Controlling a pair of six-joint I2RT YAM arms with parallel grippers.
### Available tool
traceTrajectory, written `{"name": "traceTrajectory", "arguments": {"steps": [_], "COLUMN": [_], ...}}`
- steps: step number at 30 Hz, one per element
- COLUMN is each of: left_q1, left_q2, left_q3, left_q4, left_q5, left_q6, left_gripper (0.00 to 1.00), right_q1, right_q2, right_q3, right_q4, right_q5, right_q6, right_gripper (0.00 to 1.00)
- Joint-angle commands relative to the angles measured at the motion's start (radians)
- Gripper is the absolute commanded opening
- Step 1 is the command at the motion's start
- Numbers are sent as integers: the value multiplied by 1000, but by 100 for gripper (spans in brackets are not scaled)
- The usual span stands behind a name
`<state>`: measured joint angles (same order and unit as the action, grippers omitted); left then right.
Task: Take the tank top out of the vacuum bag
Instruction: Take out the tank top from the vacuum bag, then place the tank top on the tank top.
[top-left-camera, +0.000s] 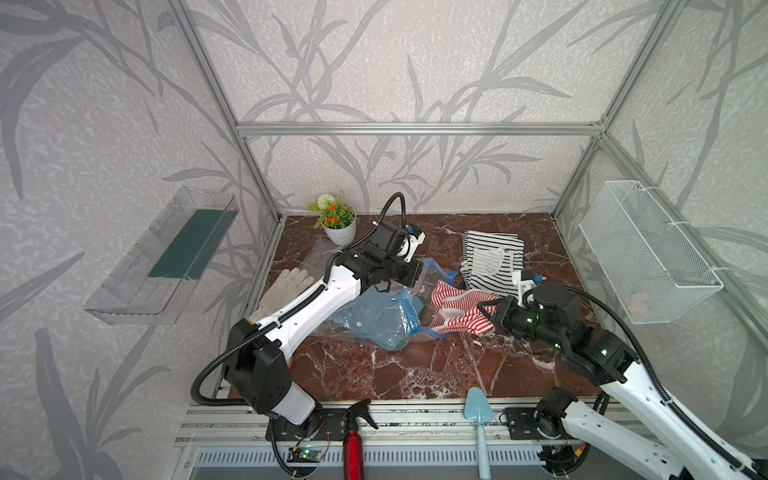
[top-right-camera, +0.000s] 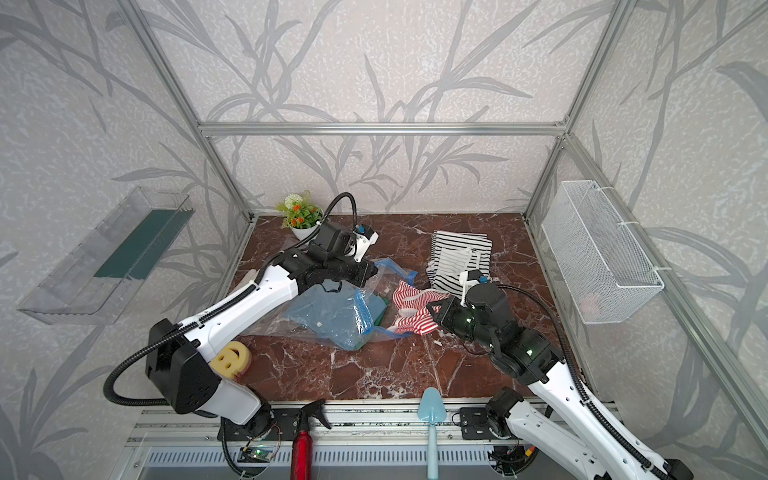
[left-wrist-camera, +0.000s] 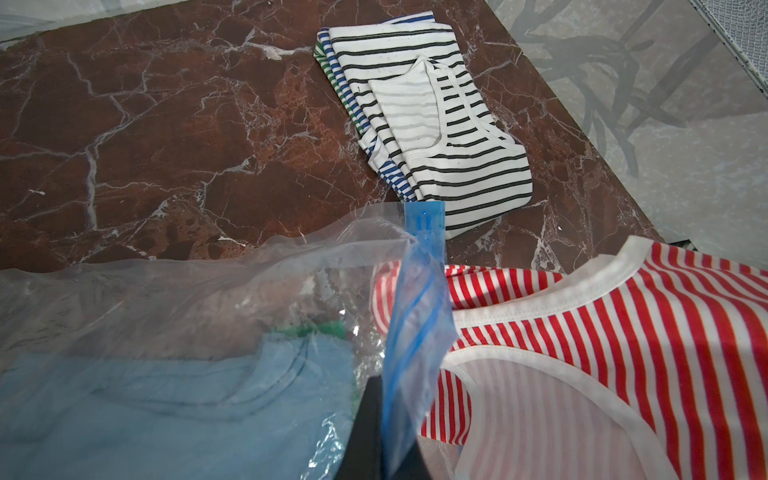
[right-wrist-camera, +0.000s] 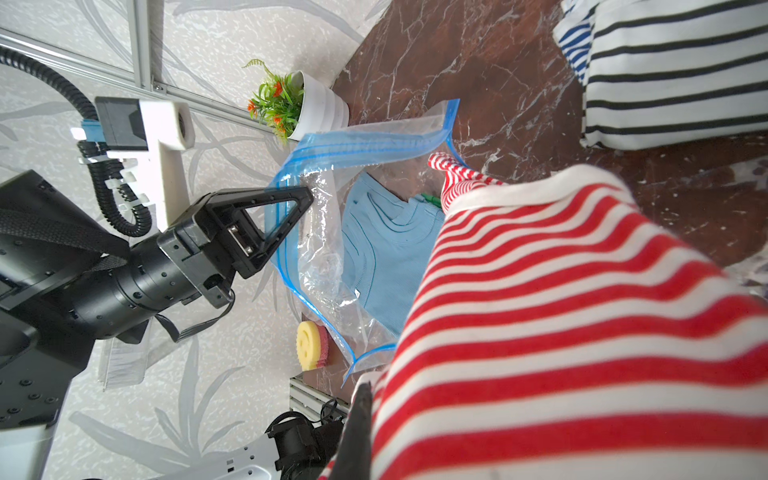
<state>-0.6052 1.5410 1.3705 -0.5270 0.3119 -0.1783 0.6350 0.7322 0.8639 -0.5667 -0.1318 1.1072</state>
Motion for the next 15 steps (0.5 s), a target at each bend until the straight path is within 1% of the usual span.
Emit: {"name": "traceTrajectory", "arguments": {"steps": [1, 6, 11, 15], "left_q1": [12, 12, 14, 14], "left_q2": [8, 14, 14, 16], "left_q3": [34, 35, 34, 34], "left_q4": [-13, -18, -16, -16], "left_q5": [-7, -6, -7, -6], "left_q6": [7, 8, 7, 8], "left_gripper": [0, 0, 0, 0], "right_q1": [-12, -32, -72, -129], "right_q2": [-18, -6, 32, 56], "right_q3": [78, 160, 227, 274], "right_q4": [-47, -112, -128, -124], "right_q5": [26, 50, 37, 16], "right_q6": [-5, -31, -49, -64], "right_gripper": [0, 0, 0, 0]}}
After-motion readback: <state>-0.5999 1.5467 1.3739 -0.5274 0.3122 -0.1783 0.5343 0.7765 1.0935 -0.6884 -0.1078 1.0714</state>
